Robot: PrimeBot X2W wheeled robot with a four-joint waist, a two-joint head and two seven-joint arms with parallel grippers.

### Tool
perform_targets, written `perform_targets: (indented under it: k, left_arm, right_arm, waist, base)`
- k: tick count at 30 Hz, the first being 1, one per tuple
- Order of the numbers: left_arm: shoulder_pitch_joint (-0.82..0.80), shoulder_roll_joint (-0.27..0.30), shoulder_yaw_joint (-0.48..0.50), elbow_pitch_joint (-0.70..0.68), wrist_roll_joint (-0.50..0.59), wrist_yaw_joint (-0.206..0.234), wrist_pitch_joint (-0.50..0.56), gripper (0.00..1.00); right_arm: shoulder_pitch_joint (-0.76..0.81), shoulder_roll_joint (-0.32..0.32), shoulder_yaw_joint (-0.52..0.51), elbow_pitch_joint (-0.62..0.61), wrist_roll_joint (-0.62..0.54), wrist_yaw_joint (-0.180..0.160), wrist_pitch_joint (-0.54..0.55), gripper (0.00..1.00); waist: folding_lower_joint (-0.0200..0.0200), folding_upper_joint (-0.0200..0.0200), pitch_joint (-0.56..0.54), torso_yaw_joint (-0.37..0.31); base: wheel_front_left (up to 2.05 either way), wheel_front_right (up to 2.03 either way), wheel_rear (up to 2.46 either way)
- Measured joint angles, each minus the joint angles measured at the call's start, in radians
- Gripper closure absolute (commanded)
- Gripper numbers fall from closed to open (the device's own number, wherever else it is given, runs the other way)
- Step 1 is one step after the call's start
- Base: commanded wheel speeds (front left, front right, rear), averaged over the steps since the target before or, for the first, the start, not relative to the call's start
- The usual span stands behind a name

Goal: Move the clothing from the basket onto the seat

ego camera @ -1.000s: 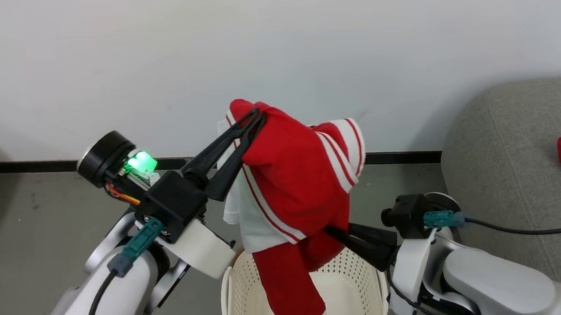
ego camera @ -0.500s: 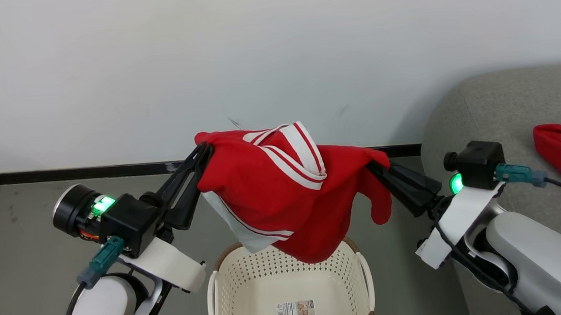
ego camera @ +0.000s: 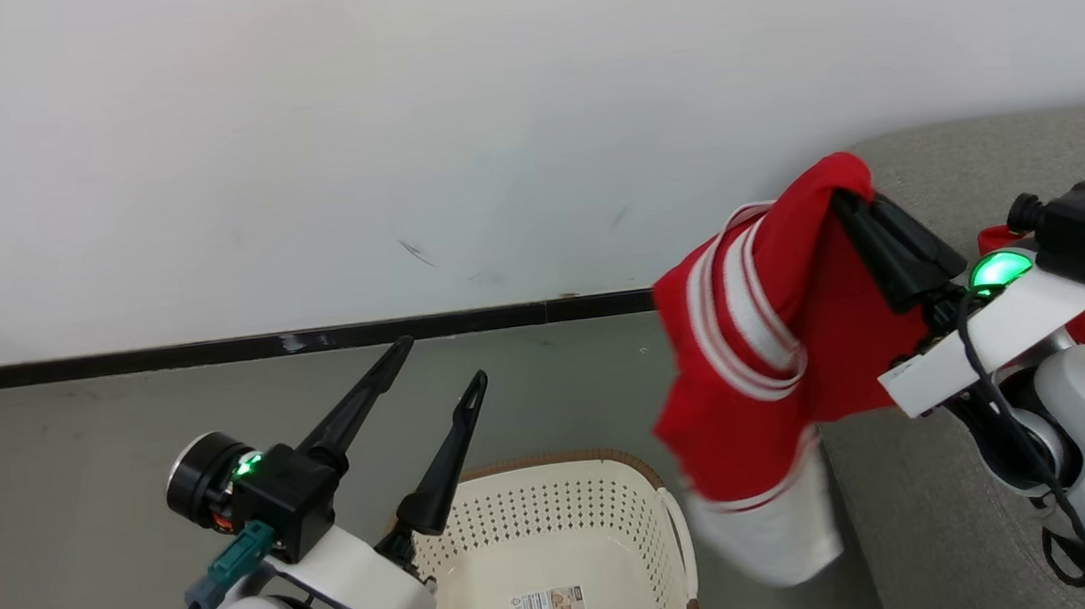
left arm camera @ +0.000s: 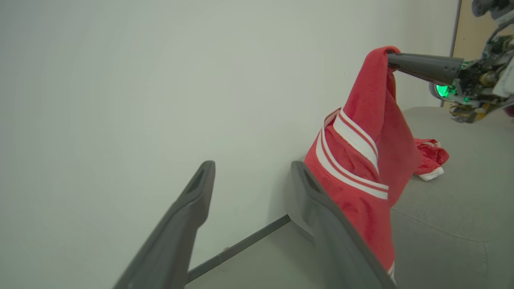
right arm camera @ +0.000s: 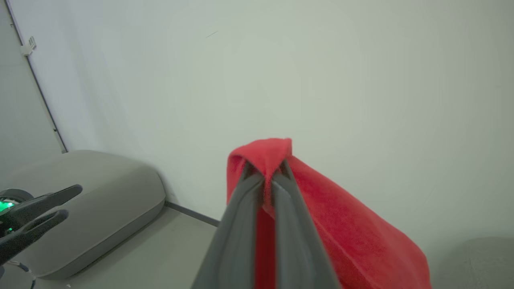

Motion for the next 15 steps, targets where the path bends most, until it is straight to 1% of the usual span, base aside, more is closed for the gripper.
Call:
perform_targets:
  k: [3,8,12,15]
  left_arm:
    - [0.012,-0.007,-0.016,0.003,-0.002,-0.009,-0.013,0.00]
    - [0.030,-0.016,-0.072,0.004,-0.002,-0.040,-0.027,0.00]
    - [0.038,-0.037,-0.111,0.004,-0.019,-0.052,-0.035,0.00]
    - [0.049,-0.037,-0.146,0.004,-0.016,-0.058,-0.035,0.00]
  right_arm:
    - [0.012,-0.009,-0.044,-0.019,-0.008,0.000,0.000,1.00]
    - [0.061,-0.020,-0.093,-0.034,-0.024,0.000,-0.002,1.00]
    - [0.111,-0.026,-0.147,-0.042,-0.031,0.000,-0.002,1.00]
    - [0.148,-0.026,-0.181,-0.048,-0.036,0.000,-0.002,1.00]
  waist:
    - [0.0000,0.0000,-0.003,-0.012]
    - [0.0000,0.0000,-0.009,-0.031]
    - [0.0000,0.0000,-0.014,-0.048]
    - [0.0000,0.0000,-0.018,-0.061]
  base:
    - [0.00,0.00,0.00]
    - [0.00,0.00,0.00]
    - [0.00,0.00,0.00]
    - [0.00,0.00,0.00]
